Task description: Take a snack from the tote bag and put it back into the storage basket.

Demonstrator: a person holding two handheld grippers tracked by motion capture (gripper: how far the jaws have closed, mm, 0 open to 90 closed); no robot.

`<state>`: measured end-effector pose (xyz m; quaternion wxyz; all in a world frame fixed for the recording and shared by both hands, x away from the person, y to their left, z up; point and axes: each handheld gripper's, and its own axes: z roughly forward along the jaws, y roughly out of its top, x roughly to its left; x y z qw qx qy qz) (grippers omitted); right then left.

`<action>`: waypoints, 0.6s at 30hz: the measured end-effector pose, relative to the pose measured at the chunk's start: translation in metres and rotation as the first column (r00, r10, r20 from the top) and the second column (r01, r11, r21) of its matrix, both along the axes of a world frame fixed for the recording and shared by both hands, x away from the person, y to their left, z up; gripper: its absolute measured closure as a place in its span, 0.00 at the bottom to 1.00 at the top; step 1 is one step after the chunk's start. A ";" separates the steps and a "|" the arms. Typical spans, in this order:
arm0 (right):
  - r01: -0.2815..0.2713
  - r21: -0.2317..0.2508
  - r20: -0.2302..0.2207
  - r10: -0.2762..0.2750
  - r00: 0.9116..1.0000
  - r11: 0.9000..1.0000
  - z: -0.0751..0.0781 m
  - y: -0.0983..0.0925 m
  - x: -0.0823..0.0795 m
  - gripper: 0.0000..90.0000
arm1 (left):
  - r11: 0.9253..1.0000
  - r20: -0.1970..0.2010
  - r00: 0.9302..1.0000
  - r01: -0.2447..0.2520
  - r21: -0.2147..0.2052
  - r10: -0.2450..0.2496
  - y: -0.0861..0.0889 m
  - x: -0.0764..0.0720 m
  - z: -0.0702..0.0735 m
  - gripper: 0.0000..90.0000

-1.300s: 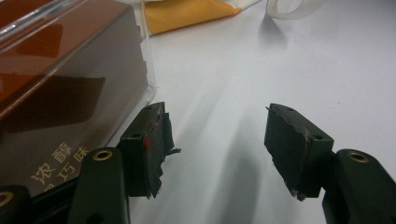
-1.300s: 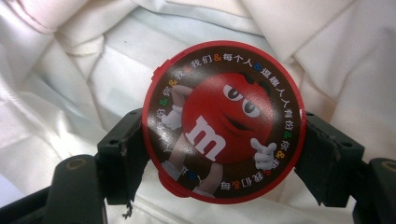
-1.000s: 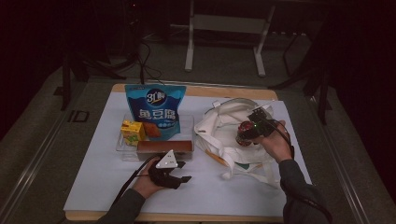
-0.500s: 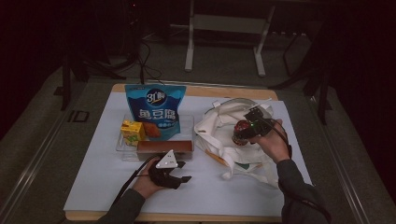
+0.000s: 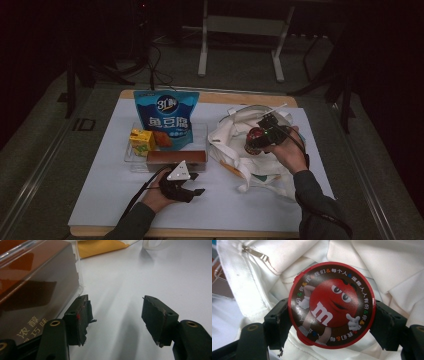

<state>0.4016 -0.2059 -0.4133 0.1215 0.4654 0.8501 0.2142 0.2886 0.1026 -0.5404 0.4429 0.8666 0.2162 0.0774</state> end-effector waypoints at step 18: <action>-0.044 0.003 0.014 0.044 0.999 0.999 0.012 0.019 -0.003 0.29 | 1.000 -0.001 1.000 -0.001 0.002 0.001 0.000 0.000 0.000 0.44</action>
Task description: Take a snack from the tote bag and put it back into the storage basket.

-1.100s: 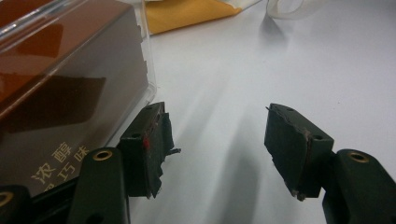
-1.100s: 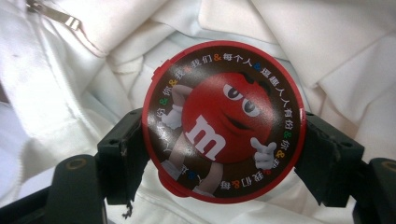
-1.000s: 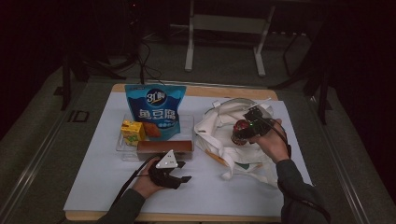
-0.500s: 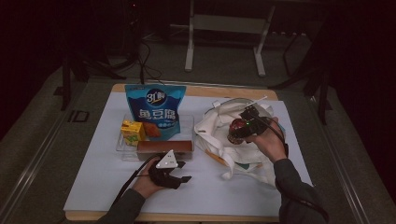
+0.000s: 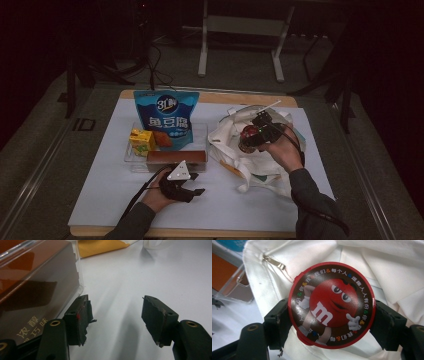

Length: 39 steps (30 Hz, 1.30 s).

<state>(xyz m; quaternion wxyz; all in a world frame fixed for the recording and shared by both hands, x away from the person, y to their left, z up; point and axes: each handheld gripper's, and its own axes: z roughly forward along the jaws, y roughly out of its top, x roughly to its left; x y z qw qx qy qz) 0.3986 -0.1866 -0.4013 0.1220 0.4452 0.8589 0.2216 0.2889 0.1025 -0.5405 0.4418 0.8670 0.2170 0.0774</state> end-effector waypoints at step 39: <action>-0.106 -0.017 0.017 0.107 0.994 0.994 0.020 0.061 -0.004 0.29 | 1.000 -0.011 1.000 -0.002 -0.007 0.002 0.001 0.001 0.000 0.44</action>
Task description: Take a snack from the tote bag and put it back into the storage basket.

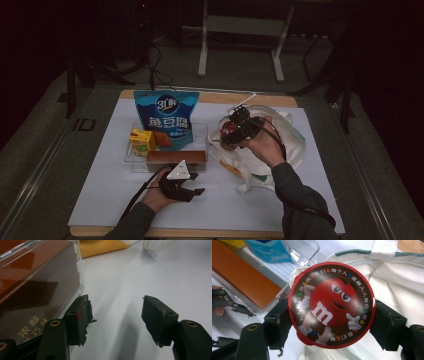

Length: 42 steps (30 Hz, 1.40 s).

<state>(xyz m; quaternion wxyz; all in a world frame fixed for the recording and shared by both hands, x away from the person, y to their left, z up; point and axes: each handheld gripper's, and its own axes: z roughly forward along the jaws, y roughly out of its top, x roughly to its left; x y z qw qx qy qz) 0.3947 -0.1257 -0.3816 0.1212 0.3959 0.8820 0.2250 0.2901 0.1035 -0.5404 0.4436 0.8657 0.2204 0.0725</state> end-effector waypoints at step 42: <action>-0.051 0.017 0.011 0.051 0.999 0.999 0.012 0.046 -0.002 0.29 | 1.000 -0.005 1.000 0.006 0.004 -0.006 -0.001 0.000 0.000 0.44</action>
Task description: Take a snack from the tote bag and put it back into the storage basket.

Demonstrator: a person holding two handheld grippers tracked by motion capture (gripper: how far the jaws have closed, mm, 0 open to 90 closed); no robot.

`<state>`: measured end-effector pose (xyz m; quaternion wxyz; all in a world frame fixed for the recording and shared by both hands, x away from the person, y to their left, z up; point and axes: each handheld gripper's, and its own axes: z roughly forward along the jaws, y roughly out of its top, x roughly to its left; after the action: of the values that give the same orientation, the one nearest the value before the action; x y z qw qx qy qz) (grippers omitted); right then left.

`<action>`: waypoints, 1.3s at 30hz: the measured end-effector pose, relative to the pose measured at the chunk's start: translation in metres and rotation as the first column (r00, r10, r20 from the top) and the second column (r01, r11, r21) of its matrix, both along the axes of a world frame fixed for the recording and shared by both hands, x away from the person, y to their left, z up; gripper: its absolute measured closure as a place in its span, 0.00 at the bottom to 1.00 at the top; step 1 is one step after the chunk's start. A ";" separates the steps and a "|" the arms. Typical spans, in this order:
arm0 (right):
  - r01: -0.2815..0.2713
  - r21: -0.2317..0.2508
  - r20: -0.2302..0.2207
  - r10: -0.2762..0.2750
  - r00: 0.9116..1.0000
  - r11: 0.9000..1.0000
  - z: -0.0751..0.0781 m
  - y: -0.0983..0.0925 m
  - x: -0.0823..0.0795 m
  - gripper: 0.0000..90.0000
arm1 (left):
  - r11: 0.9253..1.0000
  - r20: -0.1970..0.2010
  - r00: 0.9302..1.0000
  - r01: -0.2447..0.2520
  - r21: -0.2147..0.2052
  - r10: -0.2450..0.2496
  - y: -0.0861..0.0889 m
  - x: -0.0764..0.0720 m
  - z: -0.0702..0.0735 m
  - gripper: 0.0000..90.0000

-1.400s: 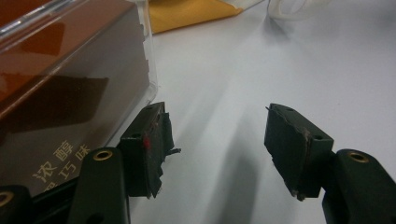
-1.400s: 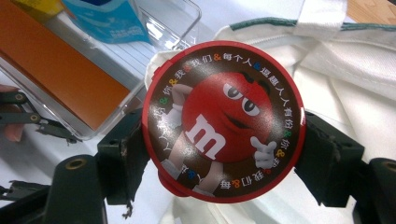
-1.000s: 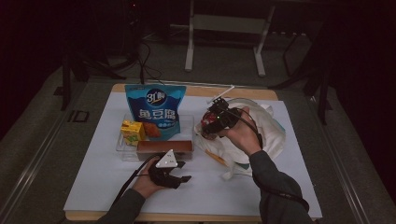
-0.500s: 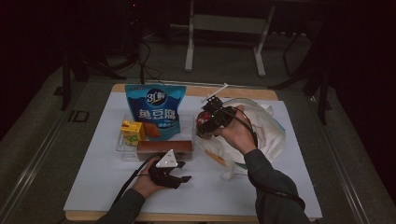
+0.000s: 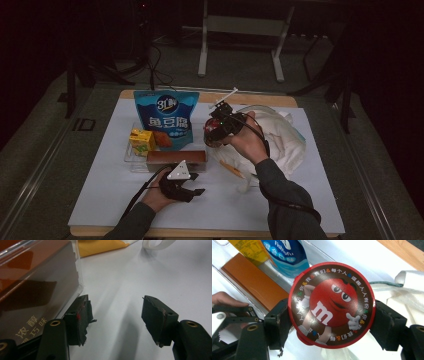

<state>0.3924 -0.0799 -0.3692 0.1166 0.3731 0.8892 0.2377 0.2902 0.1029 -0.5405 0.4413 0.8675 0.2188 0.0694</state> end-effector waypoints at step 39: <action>-0.048 0.013 -0.011 0.048 0.999 0.999 -0.010 0.041 0.002 0.29 | 1.000 -0.001 1.000 0.003 0.003 -0.003 -0.001 0.000 0.000 0.44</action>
<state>0.3945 -0.0386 -0.3792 0.1035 0.3535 0.8970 0.2442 0.2901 0.1022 -0.5407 0.4402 0.8685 0.2174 0.0685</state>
